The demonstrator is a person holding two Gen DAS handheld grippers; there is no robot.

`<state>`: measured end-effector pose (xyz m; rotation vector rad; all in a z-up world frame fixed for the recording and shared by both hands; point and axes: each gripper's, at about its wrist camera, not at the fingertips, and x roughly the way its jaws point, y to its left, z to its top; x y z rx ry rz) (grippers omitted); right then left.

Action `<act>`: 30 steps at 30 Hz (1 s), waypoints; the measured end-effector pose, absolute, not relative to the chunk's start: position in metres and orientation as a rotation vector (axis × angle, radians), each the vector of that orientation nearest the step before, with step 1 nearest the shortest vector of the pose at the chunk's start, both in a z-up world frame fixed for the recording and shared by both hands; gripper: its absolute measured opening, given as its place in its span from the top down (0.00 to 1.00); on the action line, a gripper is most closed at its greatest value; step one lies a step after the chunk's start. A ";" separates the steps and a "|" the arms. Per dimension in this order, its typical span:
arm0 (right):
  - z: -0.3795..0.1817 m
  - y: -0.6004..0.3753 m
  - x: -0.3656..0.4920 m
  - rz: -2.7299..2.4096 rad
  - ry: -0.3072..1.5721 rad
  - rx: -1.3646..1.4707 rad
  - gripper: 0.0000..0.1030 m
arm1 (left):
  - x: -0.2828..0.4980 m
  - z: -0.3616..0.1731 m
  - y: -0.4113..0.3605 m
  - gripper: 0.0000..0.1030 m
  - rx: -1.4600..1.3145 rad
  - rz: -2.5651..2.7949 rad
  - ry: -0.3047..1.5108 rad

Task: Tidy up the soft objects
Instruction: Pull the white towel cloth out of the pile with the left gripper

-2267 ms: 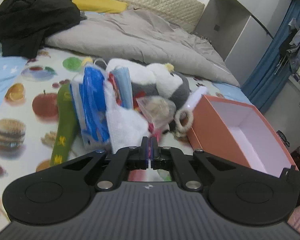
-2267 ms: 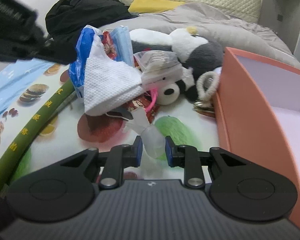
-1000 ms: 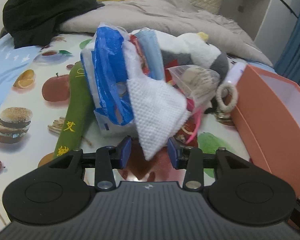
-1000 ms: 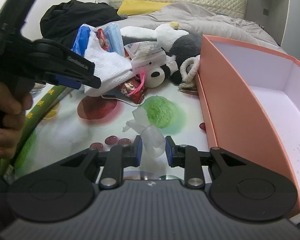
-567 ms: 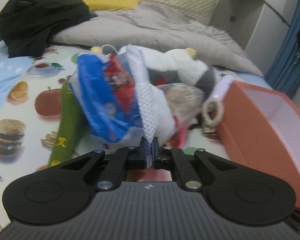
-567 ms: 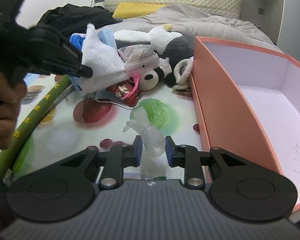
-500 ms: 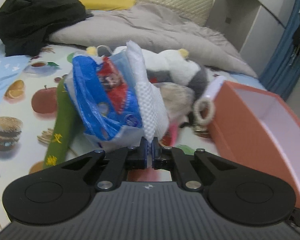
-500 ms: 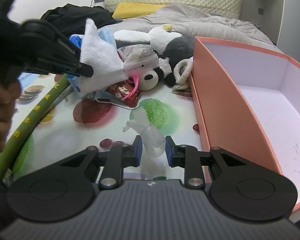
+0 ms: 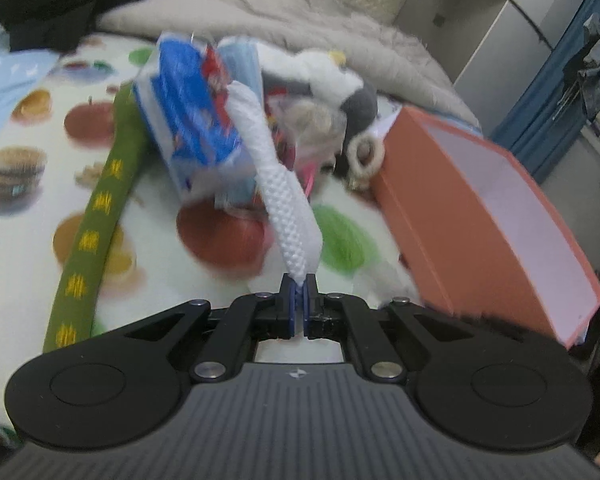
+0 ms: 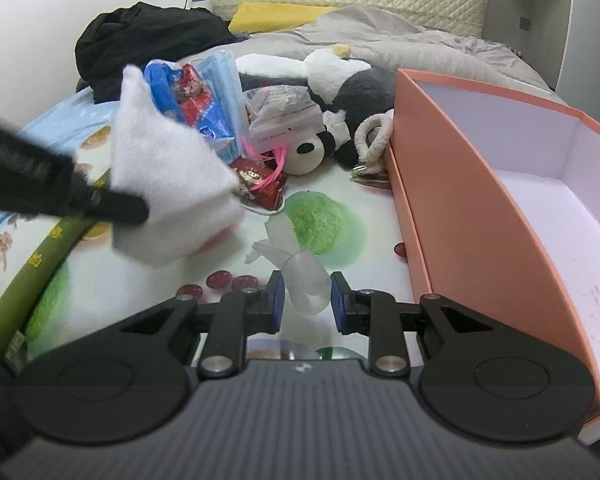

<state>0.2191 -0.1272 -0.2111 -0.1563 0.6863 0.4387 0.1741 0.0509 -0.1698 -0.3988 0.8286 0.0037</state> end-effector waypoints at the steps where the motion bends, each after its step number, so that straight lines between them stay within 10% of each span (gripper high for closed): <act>1: -0.212 -0.126 0.220 0.438 0.689 -0.160 0.71 | 0.171 -0.174 0.051 0.96 -0.400 0.003 0.844; 11: -0.230 -0.125 0.222 0.453 0.749 -0.167 0.67 | 0.159 -0.213 0.066 0.93 -0.401 0.023 1.001; 16: -0.232 -0.124 0.216 0.490 0.755 -0.161 0.53 | 0.153 -0.207 0.065 0.53 -0.351 0.011 0.999; 21: -0.227 -0.123 0.212 0.538 0.738 -0.147 0.41 | 0.148 -0.199 0.067 0.44 -0.289 0.006 0.991; 30: -0.235 -0.119 0.216 0.539 0.741 -0.200 0.49 | 0.159 -0.198 0.072 0.32 -0.239 -0.016 0.940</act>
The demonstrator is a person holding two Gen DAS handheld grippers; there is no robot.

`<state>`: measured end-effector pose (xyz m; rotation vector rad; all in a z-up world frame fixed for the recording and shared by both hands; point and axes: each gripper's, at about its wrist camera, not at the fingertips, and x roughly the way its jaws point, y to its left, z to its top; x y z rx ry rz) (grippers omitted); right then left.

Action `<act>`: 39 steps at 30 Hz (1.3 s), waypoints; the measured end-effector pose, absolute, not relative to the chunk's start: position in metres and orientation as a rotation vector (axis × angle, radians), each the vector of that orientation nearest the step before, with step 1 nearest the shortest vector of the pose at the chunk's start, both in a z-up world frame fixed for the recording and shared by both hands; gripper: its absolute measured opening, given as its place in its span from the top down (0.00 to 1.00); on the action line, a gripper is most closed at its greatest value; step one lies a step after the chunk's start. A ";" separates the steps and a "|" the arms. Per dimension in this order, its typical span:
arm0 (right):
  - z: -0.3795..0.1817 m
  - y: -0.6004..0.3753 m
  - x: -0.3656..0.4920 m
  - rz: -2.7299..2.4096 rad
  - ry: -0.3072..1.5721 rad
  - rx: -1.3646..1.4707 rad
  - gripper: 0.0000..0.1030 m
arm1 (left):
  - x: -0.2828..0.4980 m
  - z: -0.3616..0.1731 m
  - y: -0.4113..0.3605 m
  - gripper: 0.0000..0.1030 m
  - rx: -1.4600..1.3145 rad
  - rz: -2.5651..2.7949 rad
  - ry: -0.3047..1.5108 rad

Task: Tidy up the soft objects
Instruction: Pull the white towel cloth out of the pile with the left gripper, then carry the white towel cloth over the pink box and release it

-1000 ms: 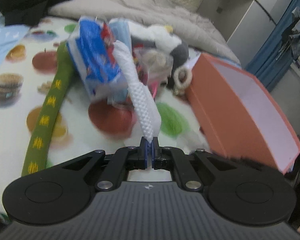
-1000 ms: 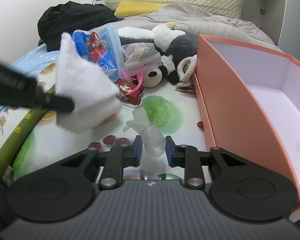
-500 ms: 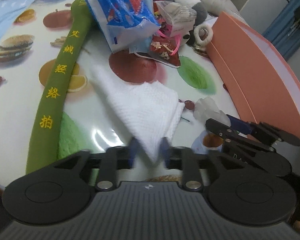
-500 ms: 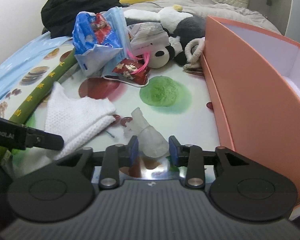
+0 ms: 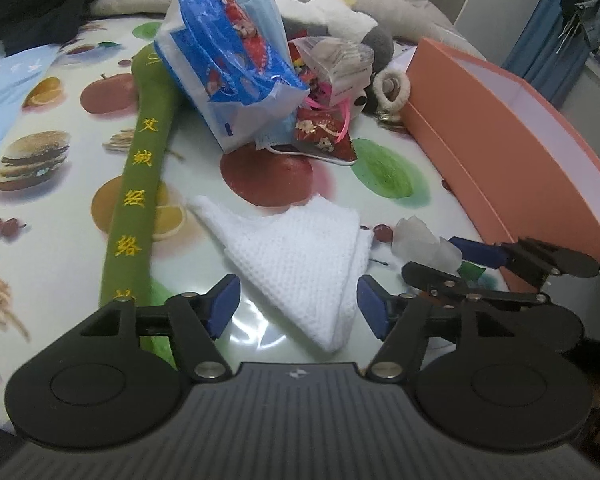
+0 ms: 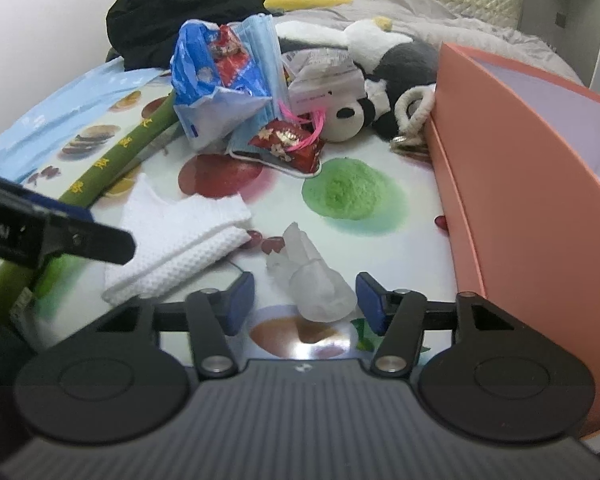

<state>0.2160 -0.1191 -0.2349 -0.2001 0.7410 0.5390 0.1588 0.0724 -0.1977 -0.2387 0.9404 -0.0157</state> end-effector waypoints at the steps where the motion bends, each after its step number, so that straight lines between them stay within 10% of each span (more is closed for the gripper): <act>1: -0.235 -0.119 0.216 0.532 0.743 -0.209 0.55 | 0.161 -0.200 0.072 0.32 -0.237 -0.014 0.949; 17: -0.220 -0.133 0.207 0.474 0.763 -0.204 0.71 | 0.174 -0.221 0.035 0.35 -0.145 -0.034 0.966; 25: -0.214 -0.135 0.201 0.440 0.774 -0.185 0.71 | 0.180 -0.221 0.027 0.86 -0.132 -0.007 0.954; 39: -0.155 -0.142 0.177 0.440 0.685 -0.104 0.71 | 0.145 -0.156 0.050 0.90 -0.356 0.028 0.856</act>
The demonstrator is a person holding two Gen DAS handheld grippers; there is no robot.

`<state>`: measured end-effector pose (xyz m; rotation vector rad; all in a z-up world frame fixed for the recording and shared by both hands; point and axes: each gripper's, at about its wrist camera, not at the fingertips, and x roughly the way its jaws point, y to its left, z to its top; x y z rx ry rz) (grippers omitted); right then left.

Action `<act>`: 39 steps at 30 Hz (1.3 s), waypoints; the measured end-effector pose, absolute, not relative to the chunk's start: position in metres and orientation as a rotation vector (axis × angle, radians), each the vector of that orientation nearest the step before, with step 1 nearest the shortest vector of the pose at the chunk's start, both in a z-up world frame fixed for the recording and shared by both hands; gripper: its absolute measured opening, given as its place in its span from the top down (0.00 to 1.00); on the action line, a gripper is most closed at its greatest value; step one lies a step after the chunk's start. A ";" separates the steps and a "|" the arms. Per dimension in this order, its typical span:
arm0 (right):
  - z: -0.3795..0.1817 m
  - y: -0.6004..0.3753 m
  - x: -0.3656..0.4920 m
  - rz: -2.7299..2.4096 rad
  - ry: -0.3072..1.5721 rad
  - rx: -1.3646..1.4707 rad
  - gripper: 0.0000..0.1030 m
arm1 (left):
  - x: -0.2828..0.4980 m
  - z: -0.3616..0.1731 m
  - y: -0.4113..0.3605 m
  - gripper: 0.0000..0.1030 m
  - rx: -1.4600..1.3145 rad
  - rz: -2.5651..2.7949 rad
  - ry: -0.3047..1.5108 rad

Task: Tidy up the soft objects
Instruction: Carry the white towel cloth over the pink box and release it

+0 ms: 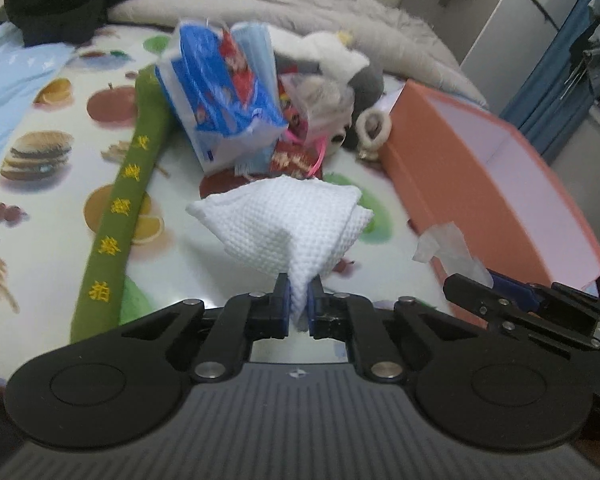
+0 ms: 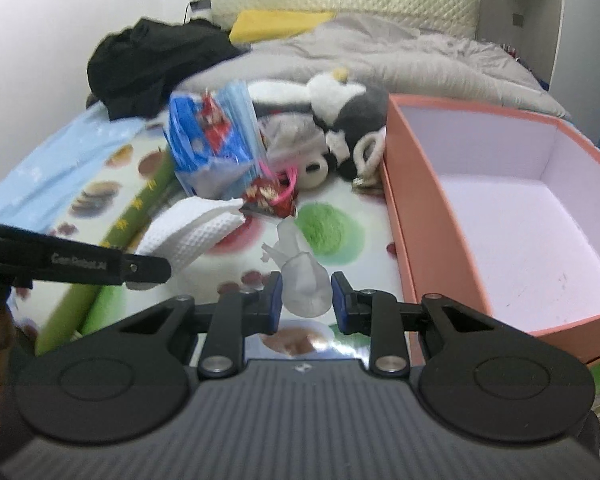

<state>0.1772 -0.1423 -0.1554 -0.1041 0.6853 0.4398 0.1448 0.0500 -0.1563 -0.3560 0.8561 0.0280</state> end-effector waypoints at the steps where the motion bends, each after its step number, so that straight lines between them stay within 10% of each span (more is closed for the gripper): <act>1: -0.149 -0.144 0.175 0.441 0.675 -0.095 0.71 | 0.142 -0.150 0.049 0.90 -0.357 0.025 0.848; 39: -0.093 -0.313 0.220 0.125 0.641 0.132 0.71 | 0.259 -0.079 -0.143 0.90 -0.200 -0.361 0.836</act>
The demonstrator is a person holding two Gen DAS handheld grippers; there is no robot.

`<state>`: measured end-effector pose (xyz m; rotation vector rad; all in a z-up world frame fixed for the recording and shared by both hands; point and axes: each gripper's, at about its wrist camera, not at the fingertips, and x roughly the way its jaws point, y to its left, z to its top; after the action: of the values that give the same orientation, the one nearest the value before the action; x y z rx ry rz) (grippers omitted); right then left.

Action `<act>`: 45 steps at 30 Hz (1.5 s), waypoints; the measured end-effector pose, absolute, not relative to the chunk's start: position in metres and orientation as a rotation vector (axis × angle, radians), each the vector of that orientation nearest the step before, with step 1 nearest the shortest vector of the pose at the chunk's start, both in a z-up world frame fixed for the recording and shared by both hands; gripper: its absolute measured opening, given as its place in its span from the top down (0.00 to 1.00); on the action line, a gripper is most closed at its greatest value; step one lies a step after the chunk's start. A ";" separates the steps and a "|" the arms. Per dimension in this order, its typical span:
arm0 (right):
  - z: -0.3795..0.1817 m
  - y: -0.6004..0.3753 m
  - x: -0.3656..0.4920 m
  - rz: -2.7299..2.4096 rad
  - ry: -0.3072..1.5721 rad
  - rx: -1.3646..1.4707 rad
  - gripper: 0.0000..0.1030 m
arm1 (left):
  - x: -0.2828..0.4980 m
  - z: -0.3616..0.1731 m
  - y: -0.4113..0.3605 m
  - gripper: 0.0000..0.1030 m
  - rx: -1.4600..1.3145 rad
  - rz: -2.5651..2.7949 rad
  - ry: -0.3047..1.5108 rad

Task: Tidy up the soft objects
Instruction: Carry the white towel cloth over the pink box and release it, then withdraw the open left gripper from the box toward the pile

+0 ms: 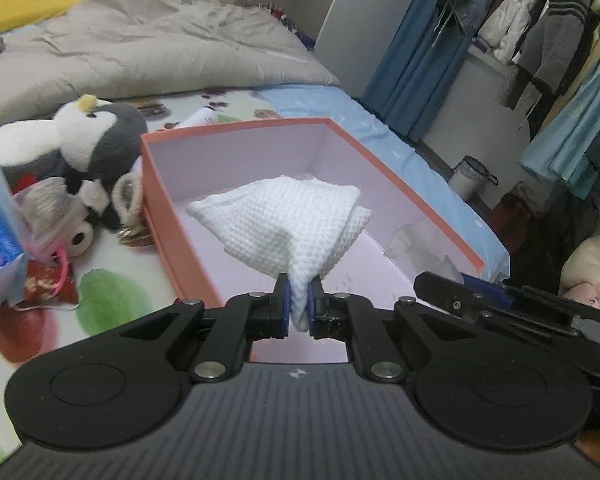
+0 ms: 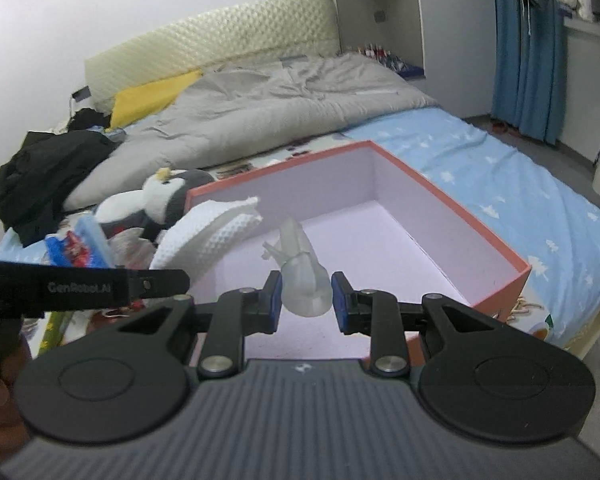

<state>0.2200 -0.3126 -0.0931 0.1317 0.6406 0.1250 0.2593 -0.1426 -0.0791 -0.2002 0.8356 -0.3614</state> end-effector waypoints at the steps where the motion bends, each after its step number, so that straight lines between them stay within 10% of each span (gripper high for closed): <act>1: -0.095 -0.315 0.227 0.124 0.655 0.134 0.70 | 0.268 -0.081 -0.146 0.90 -0.199 -0.364 0.846; 16: -0.141 -0.346 0.322 0.112 0.835 0.149 0.69 | 0.386 -0.139 -0.186 0.87 -0.162 -0.371 1.022; 21: -0.153 -0.352 0.333 0.109 0.854 0.168 0.69 | 0.401 -0.149 -0.184 0.47 -0.171 -0.346 1.029; 45: -0.099 -0.329 0.233 0.148 0.722 0.220 0.69 | 0.274 -0.062 -0.148 0.47 -0.138 -0.365 0.829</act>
<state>0.2334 -0.3287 -0.0985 0.2202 0.7220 0.1481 0.2743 -0.1484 -0.0624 -0.1384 0.8288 -0.3652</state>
